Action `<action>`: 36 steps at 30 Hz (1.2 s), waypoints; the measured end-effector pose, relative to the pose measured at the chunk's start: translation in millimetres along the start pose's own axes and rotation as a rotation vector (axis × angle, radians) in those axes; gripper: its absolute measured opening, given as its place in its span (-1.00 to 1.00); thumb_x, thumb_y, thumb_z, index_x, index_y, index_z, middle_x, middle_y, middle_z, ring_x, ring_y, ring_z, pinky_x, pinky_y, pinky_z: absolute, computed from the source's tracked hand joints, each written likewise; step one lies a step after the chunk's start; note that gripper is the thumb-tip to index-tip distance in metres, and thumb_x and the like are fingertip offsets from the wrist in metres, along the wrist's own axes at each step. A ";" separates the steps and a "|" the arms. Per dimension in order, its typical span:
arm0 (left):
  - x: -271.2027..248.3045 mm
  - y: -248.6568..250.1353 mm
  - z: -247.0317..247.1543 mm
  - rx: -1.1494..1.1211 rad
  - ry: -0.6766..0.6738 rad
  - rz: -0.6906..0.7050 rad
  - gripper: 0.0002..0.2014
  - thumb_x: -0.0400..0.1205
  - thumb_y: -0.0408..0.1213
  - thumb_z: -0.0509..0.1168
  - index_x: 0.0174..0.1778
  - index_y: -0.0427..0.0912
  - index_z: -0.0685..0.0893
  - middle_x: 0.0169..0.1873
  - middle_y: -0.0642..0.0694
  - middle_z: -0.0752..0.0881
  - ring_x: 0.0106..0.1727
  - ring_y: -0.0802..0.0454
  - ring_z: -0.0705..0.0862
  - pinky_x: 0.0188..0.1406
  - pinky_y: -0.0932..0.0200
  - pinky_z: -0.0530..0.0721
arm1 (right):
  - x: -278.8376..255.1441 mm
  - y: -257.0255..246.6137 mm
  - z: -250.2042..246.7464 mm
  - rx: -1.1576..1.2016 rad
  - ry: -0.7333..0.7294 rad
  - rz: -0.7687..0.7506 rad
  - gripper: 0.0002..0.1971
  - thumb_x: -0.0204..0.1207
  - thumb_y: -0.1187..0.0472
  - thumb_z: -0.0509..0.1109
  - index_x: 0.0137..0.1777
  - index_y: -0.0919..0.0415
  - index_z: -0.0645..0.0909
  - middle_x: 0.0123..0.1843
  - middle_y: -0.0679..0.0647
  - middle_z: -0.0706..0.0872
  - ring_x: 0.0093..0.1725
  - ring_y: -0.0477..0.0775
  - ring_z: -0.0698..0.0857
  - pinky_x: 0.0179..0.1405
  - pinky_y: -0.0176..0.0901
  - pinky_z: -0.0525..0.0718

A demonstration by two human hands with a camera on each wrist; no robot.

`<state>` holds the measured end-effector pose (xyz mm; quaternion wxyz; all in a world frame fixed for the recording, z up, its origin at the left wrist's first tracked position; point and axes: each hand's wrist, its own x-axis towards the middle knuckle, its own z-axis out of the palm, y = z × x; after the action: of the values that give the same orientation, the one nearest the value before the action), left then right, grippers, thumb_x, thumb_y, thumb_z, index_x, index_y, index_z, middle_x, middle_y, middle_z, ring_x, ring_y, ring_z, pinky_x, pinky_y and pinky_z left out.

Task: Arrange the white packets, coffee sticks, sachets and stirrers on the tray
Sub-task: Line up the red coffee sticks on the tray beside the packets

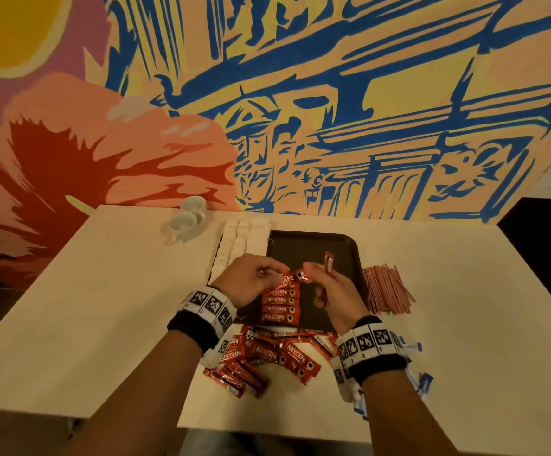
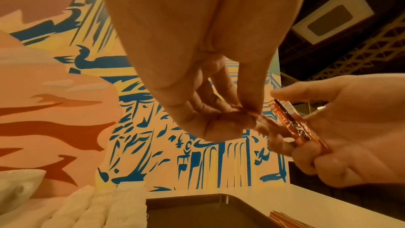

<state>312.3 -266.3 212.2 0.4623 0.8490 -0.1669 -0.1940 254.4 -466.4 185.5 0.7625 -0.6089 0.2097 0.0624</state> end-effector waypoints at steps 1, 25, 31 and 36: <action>2.7 -2.8 -3.1 0.011 0.006 -0.014 -0.81 0.67 -0.23 0.41 0.14 0.12 0.79 0.03 0.14 0.78 0.06 0.18 0.72 0.07 0.14 0.71 | 5.4 -3.5 2.3 -0.020 0.034 0.040 -0.71 0.66 0.03 0.45 0.26 0.19 0.74 -0.17 -0.06 0.75 -0.29 -0.10 0.51 -0.25 -0.20 0.46; 76.5 -43.7 -33.0 0.133 0.227 -0.190 -0.83 0.61 -0.39 0.43 -0.02 -0.03 0.82 -0.12 0.02 0.82 -0.21 0.16 0.78 -0.38 0.56 0.57 | 79.3 -5.7 -31.5 -0.518 0.053 0.046 -0.66 0.62 0.37 0.47 0.32 0.02 0.75 0.26 -0.04 0.76 0.32 -0.03 0.65 0.57 0.06 0.51; 120.2 -41.1 -35.0 0.212 0.207 -0.217 -0.82 0.61 -0.39 0.41 -0.02 -0.02 0.84 -0.11 0.05 0.82 -0.18 0.25 0.72 -0.46 0.60 0.47 | 118.8 -4.4 -25.2 -0.512 0.113 0.108 -0.70 0.56 0.41 0.53 0.08 -0.06 0.75 0.18 0.04 0.77 0.13 -0.01 0.74 0.23 -0.06 0.76; 157.1 -45.4 -28.8 0.245 0.105 -0.239 -0.85 0.61 -0.39 0.45 -0.01 -0.06 0.84 -0.10 0.02 0.81 -0.13 0.16 0.74 -0.35 0.42 0.56 | 149.4 -1.7 -17.9 -0.536 0.154 0.153 -0.78 0.51 0.34 0.59 0.05 0.01 0.78 0.06 -0.03 0.76 0.04 -0.07 0.72 0.26 -0.08 0.74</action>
<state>467.5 -294.8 160.5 0.3370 0.9218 -0.0627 -0.1813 385.7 -507.8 124.8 0.5491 -0.7741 0.2885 0.1265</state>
